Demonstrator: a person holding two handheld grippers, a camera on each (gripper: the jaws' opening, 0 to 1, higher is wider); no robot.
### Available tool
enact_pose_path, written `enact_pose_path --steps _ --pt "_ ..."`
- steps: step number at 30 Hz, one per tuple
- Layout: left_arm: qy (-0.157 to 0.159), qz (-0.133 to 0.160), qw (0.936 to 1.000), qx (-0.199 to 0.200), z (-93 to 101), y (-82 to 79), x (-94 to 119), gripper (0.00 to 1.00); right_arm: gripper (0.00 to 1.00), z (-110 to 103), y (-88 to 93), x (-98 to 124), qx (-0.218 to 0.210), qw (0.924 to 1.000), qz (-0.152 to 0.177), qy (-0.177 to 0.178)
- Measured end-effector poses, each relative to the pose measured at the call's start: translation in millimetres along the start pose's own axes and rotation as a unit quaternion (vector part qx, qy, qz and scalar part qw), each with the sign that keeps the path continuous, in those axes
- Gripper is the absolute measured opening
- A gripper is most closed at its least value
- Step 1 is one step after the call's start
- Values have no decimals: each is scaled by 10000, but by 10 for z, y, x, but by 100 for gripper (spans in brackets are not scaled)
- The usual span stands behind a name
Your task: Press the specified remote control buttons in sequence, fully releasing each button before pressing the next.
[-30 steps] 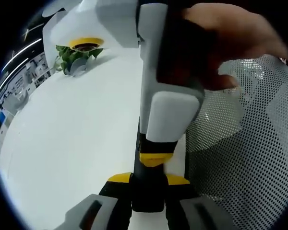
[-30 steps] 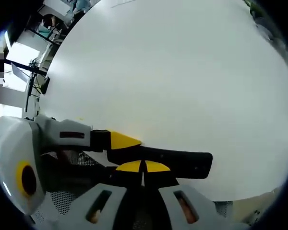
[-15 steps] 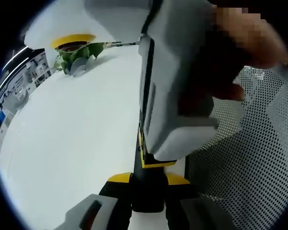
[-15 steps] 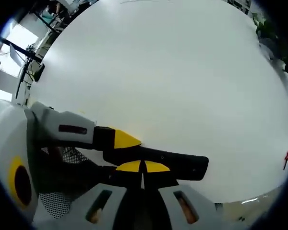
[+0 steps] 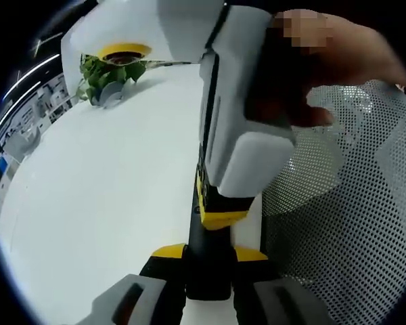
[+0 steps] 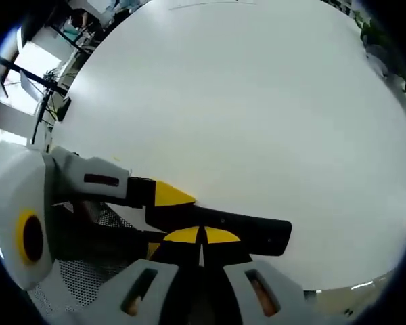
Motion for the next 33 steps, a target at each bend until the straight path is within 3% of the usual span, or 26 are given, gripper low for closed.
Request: enact_pose_path --steps 10,13,18,33 --pt "4 11 10000 17 7 -1 0 25 0 -6 45 16 67 10000 -28 -53" --pt "4 12 10000 17 7 -4 1 25 0 53 25 49 168 9998 37 87" --pt "5 8 10000 18 3 -6 0 25 0 58 2 81 34 9999 97 -13" --pt "5 10 10000 17 -2 -9 2 25 0 13 8 12 145 9999 -78 -25"
Point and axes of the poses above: the point that each gripper's makers call its tool centre point, and the gripper's own axes: x roughly backward along the fingers, z roughly to its right, y roughly out of its underside, the point moved 3 cm from there along x, roughly backward along the fingers, and after that the axes turned 14 degrees about x, right-handed, at the moved point
